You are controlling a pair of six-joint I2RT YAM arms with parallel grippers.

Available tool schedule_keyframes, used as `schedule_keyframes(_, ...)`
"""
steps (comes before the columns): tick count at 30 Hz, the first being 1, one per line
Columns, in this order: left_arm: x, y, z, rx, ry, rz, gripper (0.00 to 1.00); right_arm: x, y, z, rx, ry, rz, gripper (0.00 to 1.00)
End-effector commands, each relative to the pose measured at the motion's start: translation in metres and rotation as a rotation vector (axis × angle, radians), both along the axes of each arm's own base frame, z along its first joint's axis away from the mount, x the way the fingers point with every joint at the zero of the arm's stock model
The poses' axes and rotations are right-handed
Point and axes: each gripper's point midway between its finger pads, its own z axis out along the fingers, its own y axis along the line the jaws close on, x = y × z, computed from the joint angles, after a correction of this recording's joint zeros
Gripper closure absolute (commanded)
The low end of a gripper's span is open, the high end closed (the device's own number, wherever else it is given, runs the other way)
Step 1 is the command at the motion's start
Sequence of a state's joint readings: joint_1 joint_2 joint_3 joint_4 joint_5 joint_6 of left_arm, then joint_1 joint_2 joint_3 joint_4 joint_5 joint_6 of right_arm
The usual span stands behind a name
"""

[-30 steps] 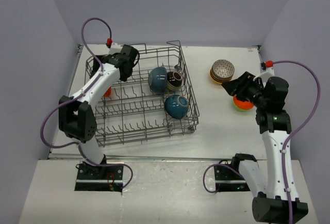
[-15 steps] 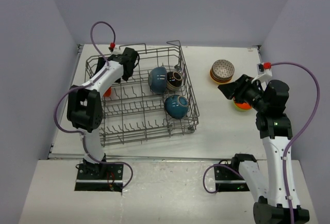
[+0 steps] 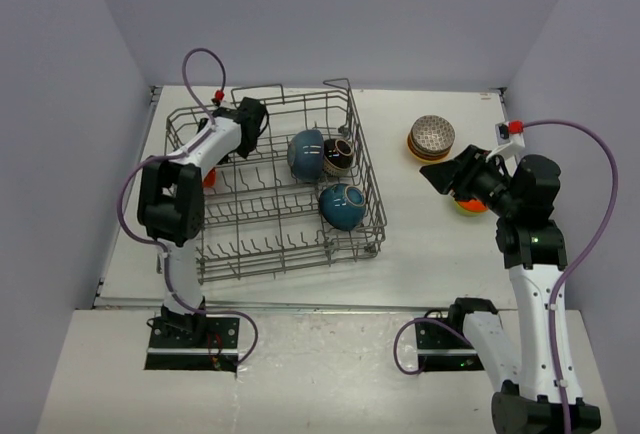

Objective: Unload the bowls from the dish rack

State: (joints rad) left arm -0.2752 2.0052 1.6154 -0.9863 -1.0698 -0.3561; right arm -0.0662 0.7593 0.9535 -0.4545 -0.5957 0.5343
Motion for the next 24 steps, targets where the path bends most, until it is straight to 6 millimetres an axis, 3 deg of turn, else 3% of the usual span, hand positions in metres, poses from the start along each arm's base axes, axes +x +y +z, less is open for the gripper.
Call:
schedule_keyframes(1,0.001,0.008,0.012,0.061,0.017,0.008,0.66,-0.002,0.006,0.013,0.000,-0.054,0.040,0.48)
schedule_keyframes(3,0.000,0.009,0.010,0.069,0.033,0.004,0.69,-0.002,0.007,0.014,0.002,-0.057,0.047,0.48)
schedule_keyframes(6,0.001,0.009,0.010,0.069,0.036,0.002,0.84,-0.003,0.007,0.015,0.005,-0.058,0.053,0.48)
schedule_keyframes(7,0.003,0.008,0.012,0.074,0.043,-0.007,0.96,-0.004,0.007,0.015,0.005,-0.060,0.053,0.48)
schedule_keyframes(8,0.004,0.009,0.013,0.083,0.046,-0.009,1.00,-0.003,0.007,0.015,0.004,-0.060,0.051,0.48)
schedule_keyframes(16,0.023,0.006,0.009,0.147,0.075,-0.028,1.00,-0.004,0.008,0.016,0.007,-0.062,0.057,0.48)
schedule_keyframes(24,0.061,-0.013,0.025,0.148,0.025,-0.092,1.00,-0.002,0.006,0.015,0.001,-0.059,0.043,0.48)
